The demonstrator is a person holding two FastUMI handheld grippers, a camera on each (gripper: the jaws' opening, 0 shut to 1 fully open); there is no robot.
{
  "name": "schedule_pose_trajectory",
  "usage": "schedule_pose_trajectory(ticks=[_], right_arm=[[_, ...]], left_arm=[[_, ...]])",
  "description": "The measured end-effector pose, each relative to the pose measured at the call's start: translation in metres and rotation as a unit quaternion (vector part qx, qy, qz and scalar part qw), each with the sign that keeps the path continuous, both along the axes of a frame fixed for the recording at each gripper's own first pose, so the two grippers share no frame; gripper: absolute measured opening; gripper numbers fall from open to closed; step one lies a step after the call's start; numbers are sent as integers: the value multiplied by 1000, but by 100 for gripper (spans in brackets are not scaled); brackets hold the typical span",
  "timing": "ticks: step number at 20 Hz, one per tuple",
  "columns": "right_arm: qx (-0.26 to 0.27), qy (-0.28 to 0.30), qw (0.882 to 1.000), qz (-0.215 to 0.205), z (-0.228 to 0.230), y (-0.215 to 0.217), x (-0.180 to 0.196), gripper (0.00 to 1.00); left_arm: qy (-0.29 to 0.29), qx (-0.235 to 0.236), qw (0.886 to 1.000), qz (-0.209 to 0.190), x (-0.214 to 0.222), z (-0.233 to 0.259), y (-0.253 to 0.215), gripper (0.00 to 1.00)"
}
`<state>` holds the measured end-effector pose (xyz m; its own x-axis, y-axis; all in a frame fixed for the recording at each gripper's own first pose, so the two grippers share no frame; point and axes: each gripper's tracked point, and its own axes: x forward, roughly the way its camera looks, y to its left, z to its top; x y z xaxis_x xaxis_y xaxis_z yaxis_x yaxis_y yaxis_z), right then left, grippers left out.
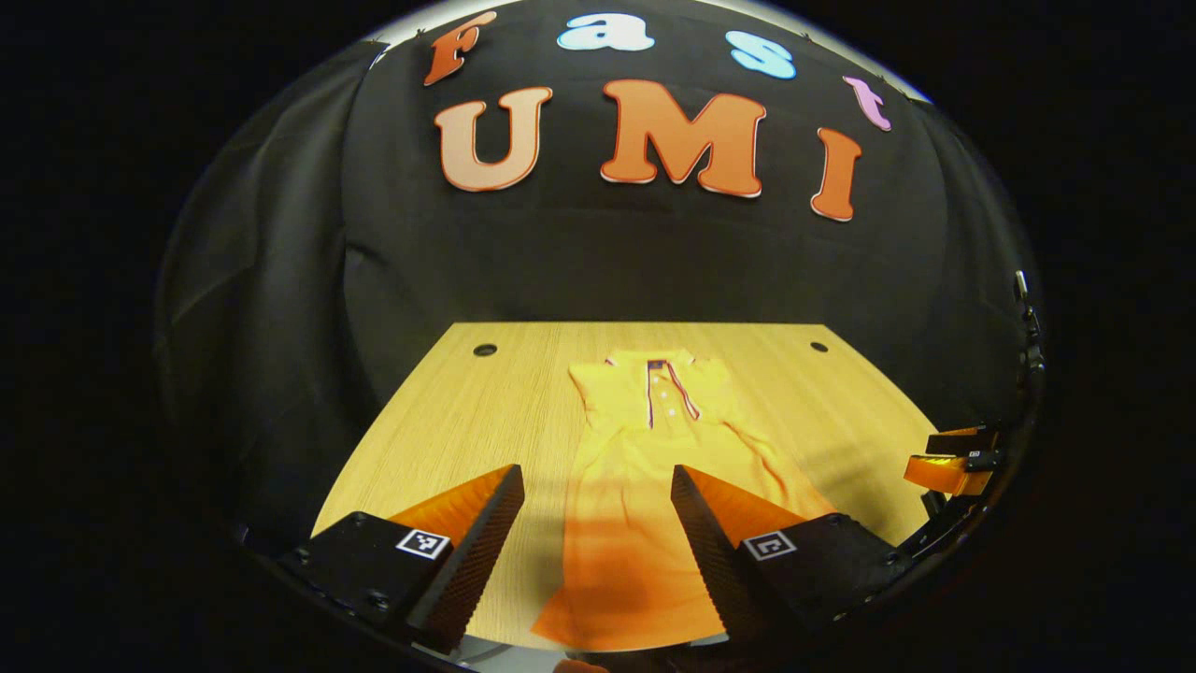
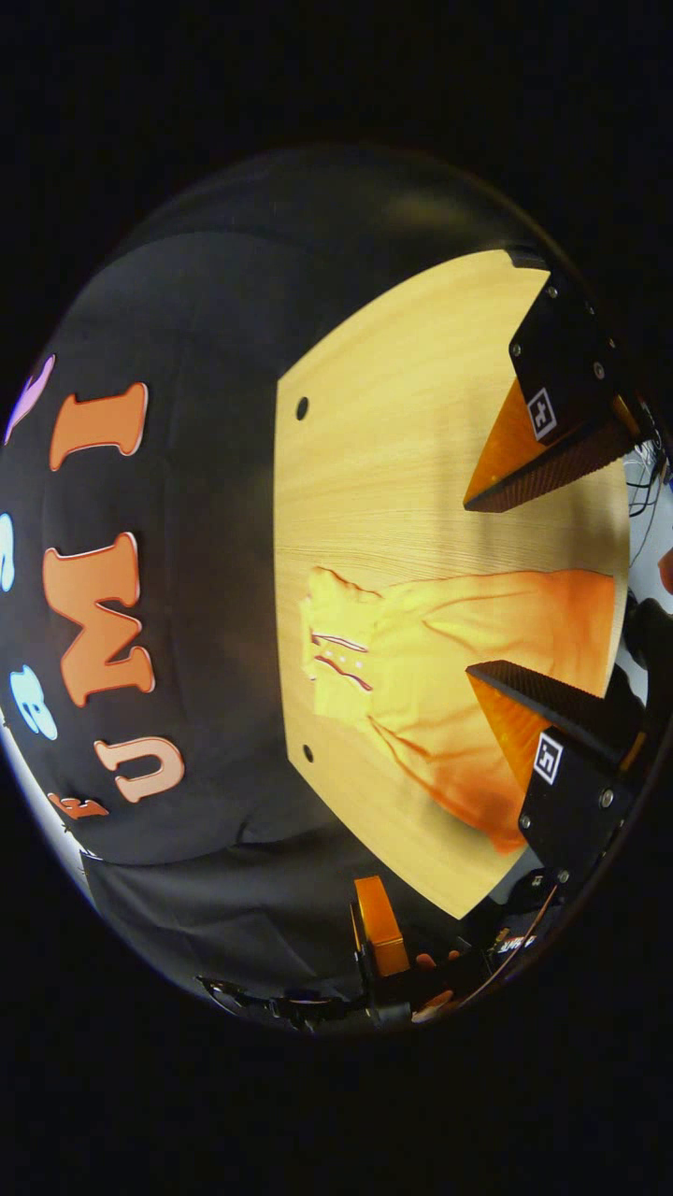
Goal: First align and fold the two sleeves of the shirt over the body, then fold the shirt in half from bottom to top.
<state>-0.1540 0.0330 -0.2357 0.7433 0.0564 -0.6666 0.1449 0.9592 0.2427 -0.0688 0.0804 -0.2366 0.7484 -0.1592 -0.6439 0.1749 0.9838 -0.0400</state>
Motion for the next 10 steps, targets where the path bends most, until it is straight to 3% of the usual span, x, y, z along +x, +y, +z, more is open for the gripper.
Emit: schedule_pose_trajectory(ticks=[4, 8, 10], right_arm=[[19, 59, 998, 26, -39, 16, -18, 98], [58, 121, 990, 37, -82, 41, -29, 98], [68, 149, 986, 36, -95, 47, -37, 98]], left_arm=[[90, 13, 996, 5, -35, -54, 11, 98], [202, 0, 979, 26, -53, -100, 18, 99], [213, 41, 976, 32, -57, -104, 18, 99]])
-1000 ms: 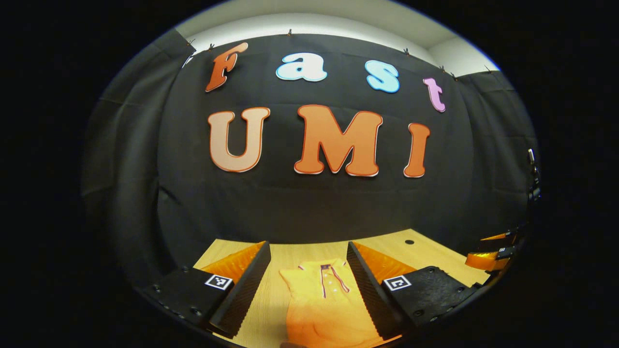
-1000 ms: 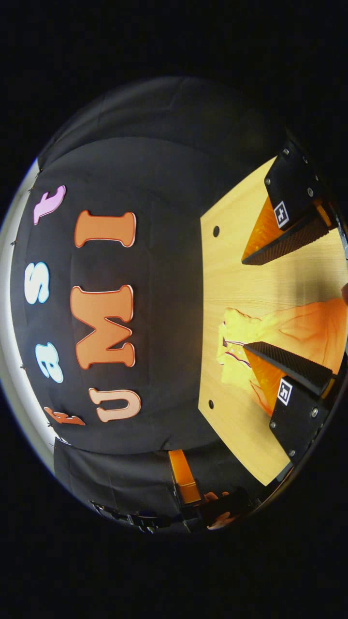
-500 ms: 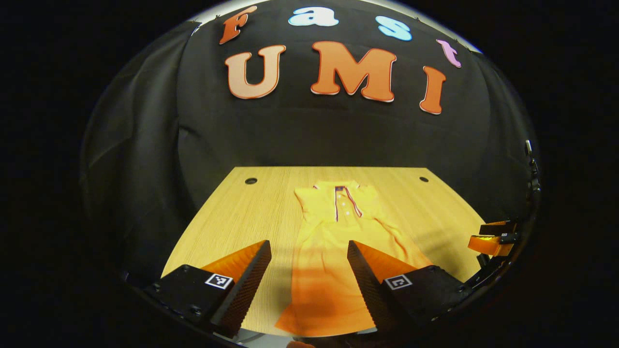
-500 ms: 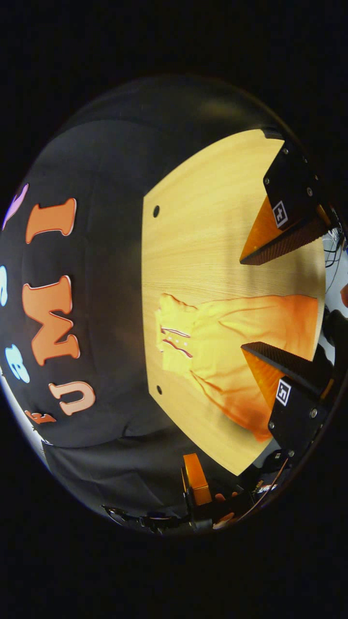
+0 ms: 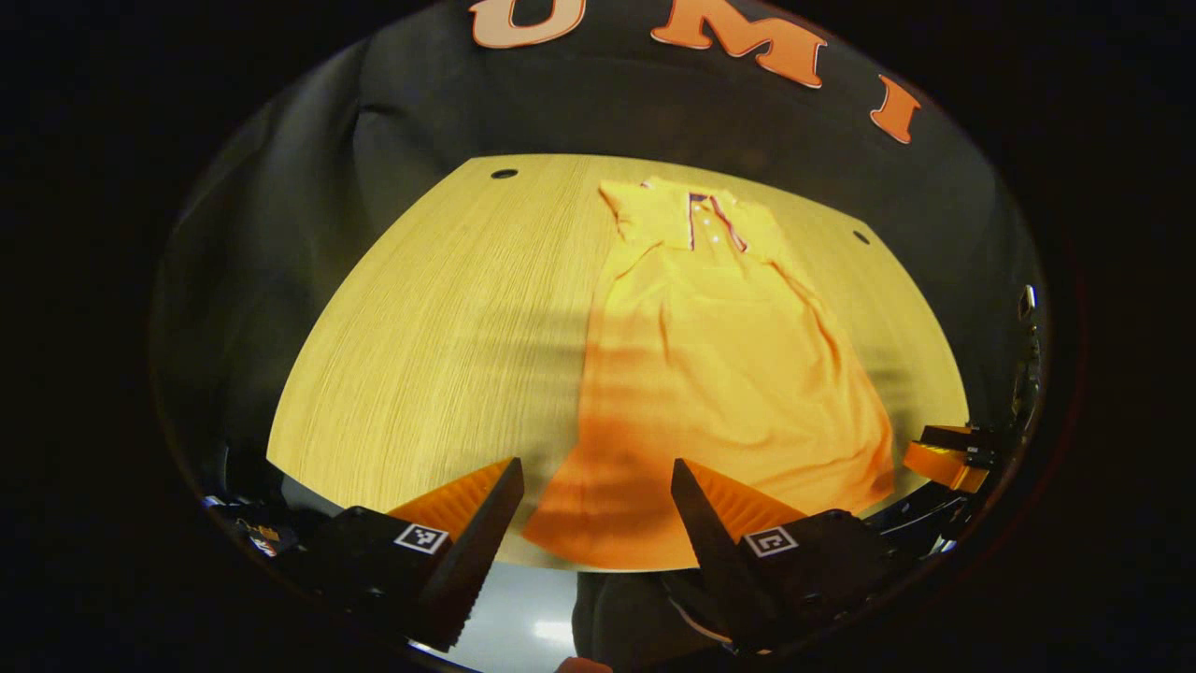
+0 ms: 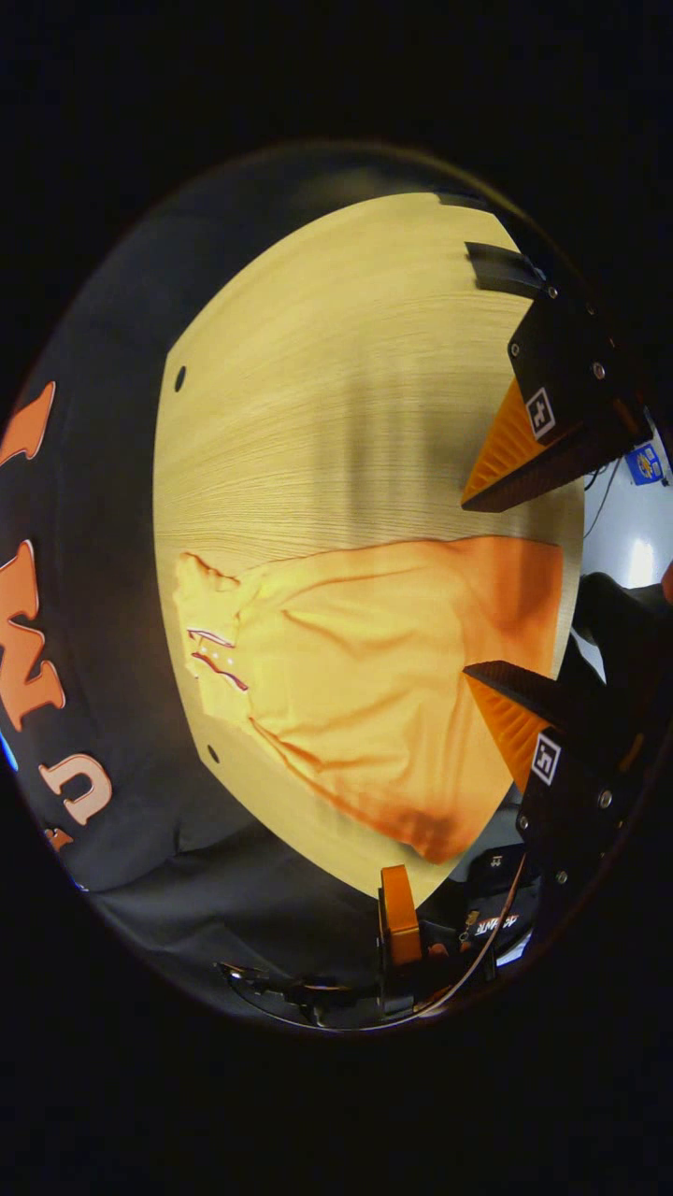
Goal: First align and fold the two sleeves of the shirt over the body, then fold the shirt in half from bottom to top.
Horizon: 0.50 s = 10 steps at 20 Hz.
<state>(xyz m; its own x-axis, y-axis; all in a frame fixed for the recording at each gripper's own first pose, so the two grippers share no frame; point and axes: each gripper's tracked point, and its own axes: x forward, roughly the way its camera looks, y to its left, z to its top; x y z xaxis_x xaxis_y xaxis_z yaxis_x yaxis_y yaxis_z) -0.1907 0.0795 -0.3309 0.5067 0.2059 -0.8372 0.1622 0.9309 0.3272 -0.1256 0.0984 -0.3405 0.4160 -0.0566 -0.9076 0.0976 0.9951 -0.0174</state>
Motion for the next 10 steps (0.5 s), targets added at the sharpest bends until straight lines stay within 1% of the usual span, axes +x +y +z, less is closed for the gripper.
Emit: schedule_pose_trajectory(ticks=[1, 2, 3, 4, 6, 9, 10], right_arm=[[1, 9, 1000, -2, 0, 2, -5, 98], [0, 17, 1000, -2, -4, 3, -6, 98], [-4, 25, 1000, -1, -10, 4, -7, 98], [-5, 33, 999, 1, -14, 4, -10, 98], [-3, 47, 999, 6, -21, 8, -16, 98], [-10, 61, 998, 12, -26, 15, -19, 98], [-13, 54, 998, 12, -25, 15, -15, 98]], left_arm=[[8, 13, 1000, -7, 3, -5, -2, 99], [24, 12, 1000, -13, -3, -11, -14, 99], [33, 13, 999, -15, 7, -27, -12, 99], [42, 15, 999, -17, 4, -29, -10, 99], [53, 12, 998, -18, 14, -43, -17, 99], [70, 10, 997, -2, -3, -51, -13, 99], [72, 12, 997, -1, -3, -54, -13, 99]])
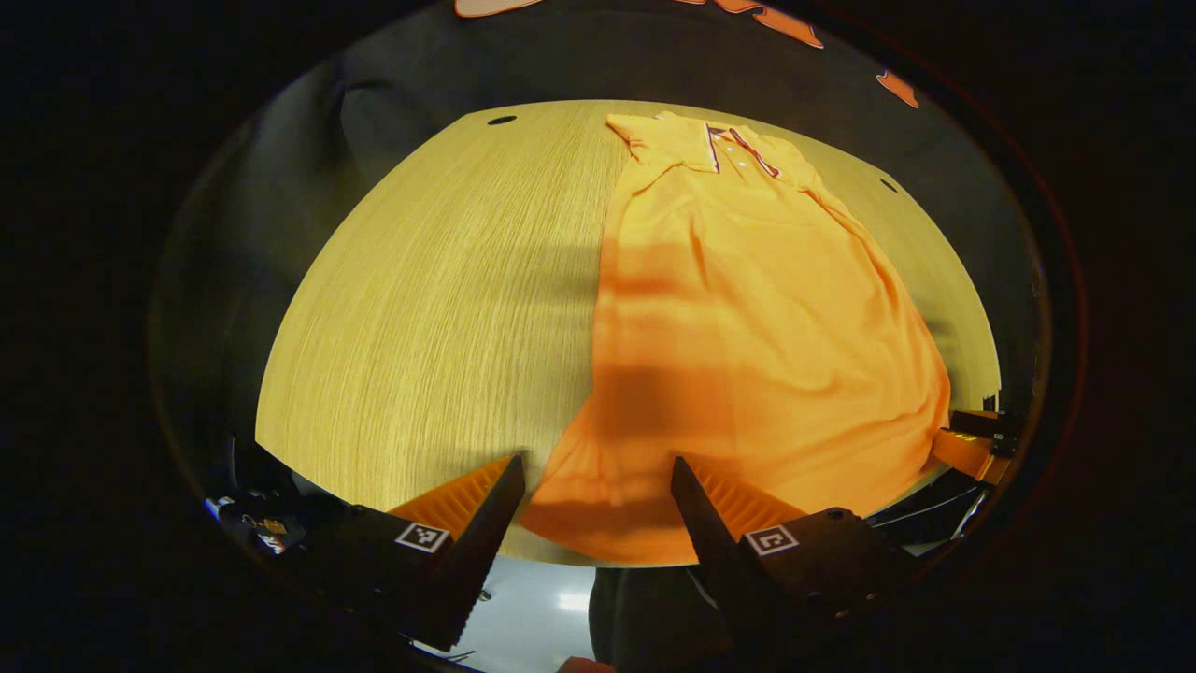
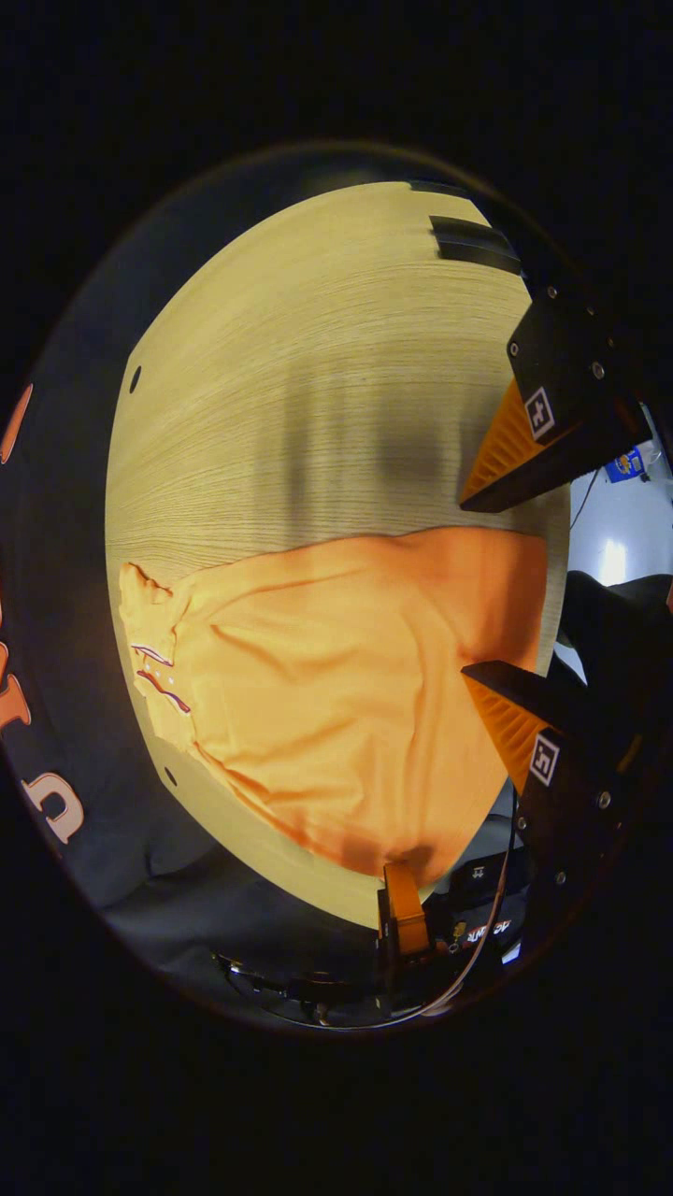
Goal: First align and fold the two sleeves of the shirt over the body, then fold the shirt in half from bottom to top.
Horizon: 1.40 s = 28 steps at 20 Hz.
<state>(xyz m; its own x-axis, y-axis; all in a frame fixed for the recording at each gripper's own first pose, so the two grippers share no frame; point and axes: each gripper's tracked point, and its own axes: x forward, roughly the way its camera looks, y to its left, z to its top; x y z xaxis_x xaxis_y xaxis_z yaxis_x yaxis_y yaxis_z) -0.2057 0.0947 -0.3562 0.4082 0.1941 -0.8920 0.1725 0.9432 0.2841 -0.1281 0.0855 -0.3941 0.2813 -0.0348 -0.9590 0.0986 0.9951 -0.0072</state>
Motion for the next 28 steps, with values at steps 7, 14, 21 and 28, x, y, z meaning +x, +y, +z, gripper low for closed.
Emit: schedule_pose_trajectory(ticks=[7, 14, 21, 28], right_arm=[[-35, 36, 998, 26, -5, 8, -2, 79], [100, 60, 990, -78, -4, 12, -3, 2], [188, 42, 972, -135, 13, 5, 15, 1], [188, 21, 967, -169, 18, -15, 31, 1]], left_arm=[[-3, -17, 1000, -13, 6, -4, -9, 97], [1, -42, 998, -36, 1, -3, -37, 4], [0, -102, 995, 5, 14, 14, -48, 4], [-27, -126, 992, 2, 41, 42, -52, 4]])
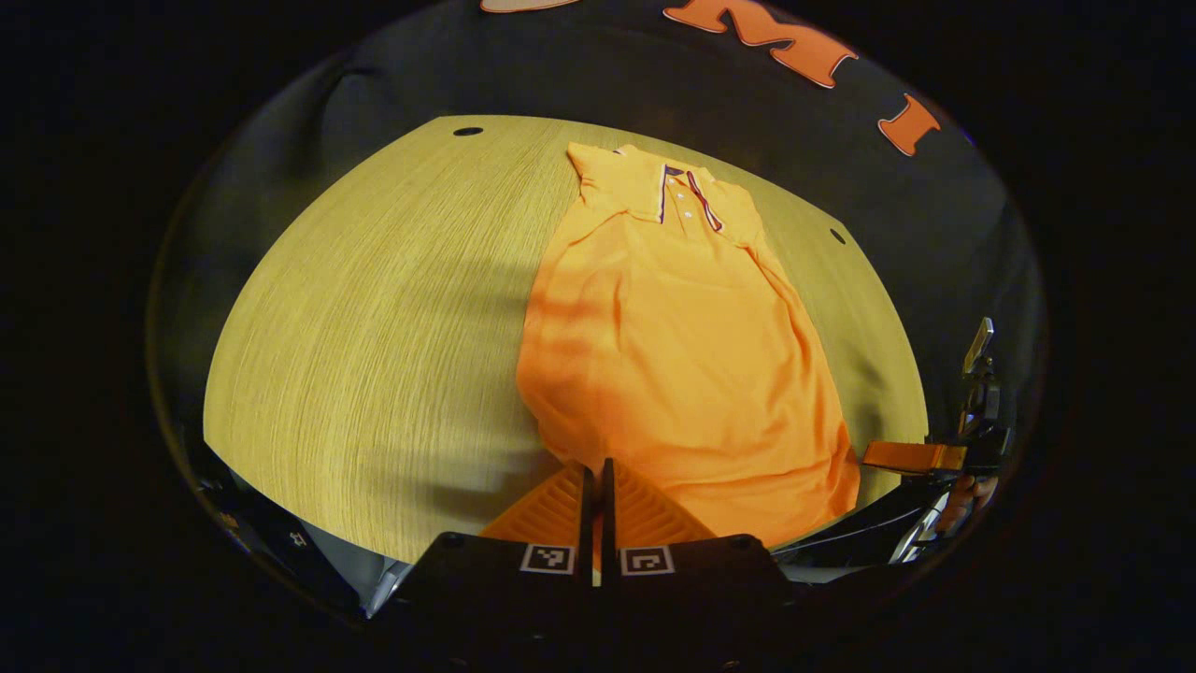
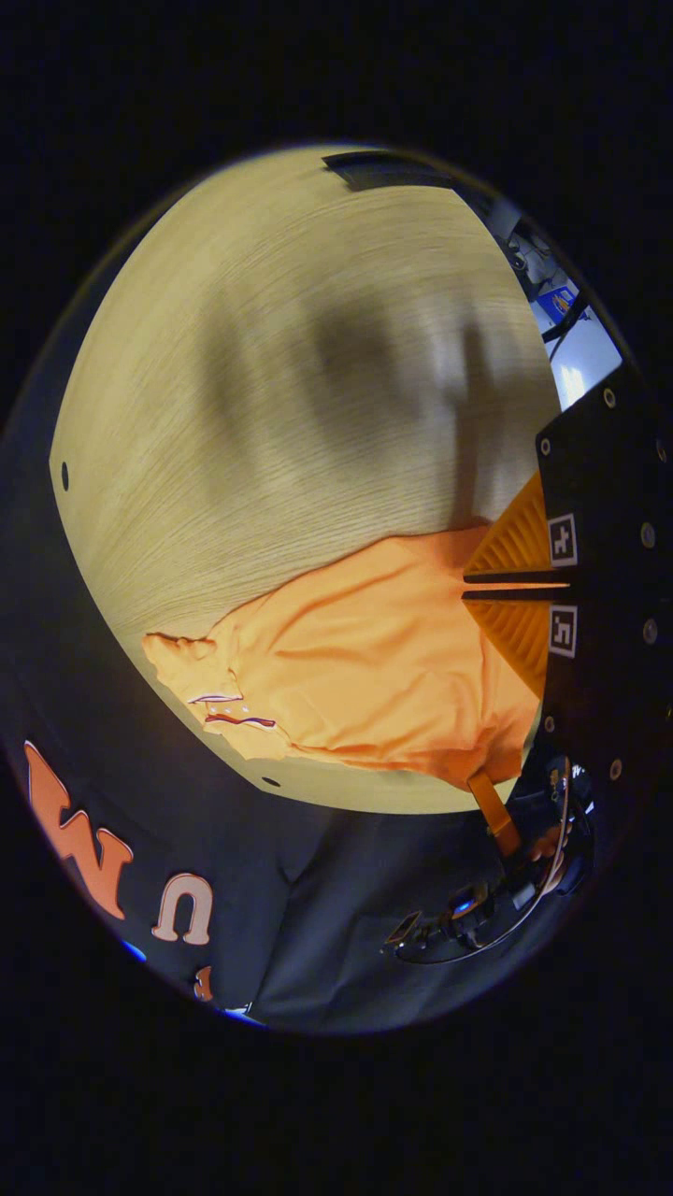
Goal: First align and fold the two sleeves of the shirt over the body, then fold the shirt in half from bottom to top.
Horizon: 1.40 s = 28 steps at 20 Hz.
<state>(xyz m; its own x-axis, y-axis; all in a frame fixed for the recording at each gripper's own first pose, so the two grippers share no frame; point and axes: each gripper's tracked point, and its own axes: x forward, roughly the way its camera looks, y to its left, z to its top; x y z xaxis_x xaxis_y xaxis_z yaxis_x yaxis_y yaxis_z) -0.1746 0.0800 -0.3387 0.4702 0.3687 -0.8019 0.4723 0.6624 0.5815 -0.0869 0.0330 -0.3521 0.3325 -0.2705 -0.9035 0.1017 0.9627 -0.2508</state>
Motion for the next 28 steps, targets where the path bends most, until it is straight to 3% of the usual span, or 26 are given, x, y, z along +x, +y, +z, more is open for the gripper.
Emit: schedule_pose_trajectory(ticks=[3, 5, 6, 7, 8, 9, 11, 13, 15, 16, 18, 20, 21, 22, 23, 24, 28], right_arm=[[-43, 14, 995, 91, -10, 11, -22, 1], [-80, 24, 990, 113, -14, 10, -35, 1], [-93, 27, 988, 119, -18, 13, -39, 18], [-90, 34, 986, 132, -20, 23, -44, 24], [-93, 25, 985, 143, -15, 28, -42, 45], [-98, 19, 984, 149, -13, 31, -39, 58], [-123, 12, 976, 182, -16, 43, -36, 74], [-181, 8, 953, 241, -20, 43, -39, 78], [-244, 14, 930, 276, -23, 37, -42, 73], [-251, 15, 929, 272, -21, 39, -41, 63], [-248, 13, 940, 232, -21, 33, -33, 49], [-204, 18, 960, 192, -25, 35, -32, 17], [-167, 23, 977, 134, -28, 36, -32, 17], [-126, 28, 987, 100, -22, 39, -26, 1], [-104, 35, 991, 82, -21, 38, -27, 4], [-91, 25, 994, 55, -17, 35, -17, 1], [-66, -14, 997, 43, 12, 27, 6, 0]], left_arm=[[2, 17, 1000, -15, 0, -4, 6, 4], [2, 27, 999, -26, 0, -5, 8, 4], [3, 28, 999, -28, -1, -6, 8, 4], [6, 26, 999, -27, -2, -7, 7, 4], [8, 25, 999, -27, -2, -7, 7, 4], [9, 26, 999, -28, -2, -7, 9, 4], [11, 29, 999, -28, -1, -9, 11, 4], [15, 30, 999, -23, -1, -11, 14, 3], [15, 29, 999, -21, 0, -12, 14, 4], [16, 29, 999, -20, 0, -13, 15, 4], [17, 25, 999, -17, -1, -14, 13, 4], [16, 22, 999, -16, -2, -14, 13, 4], [16, 18, 1000, -17, -1, -13, 12, 4], [15, 17, 1000, -19, 0, -12, 12, 4], [12, 16, 1000, -21, 2, -9, 12, 4], [8, 13, 1000, -20, 5, -5, 12, 4], [-10, 0, 1000, -23, 23, 7, 8, 4]])
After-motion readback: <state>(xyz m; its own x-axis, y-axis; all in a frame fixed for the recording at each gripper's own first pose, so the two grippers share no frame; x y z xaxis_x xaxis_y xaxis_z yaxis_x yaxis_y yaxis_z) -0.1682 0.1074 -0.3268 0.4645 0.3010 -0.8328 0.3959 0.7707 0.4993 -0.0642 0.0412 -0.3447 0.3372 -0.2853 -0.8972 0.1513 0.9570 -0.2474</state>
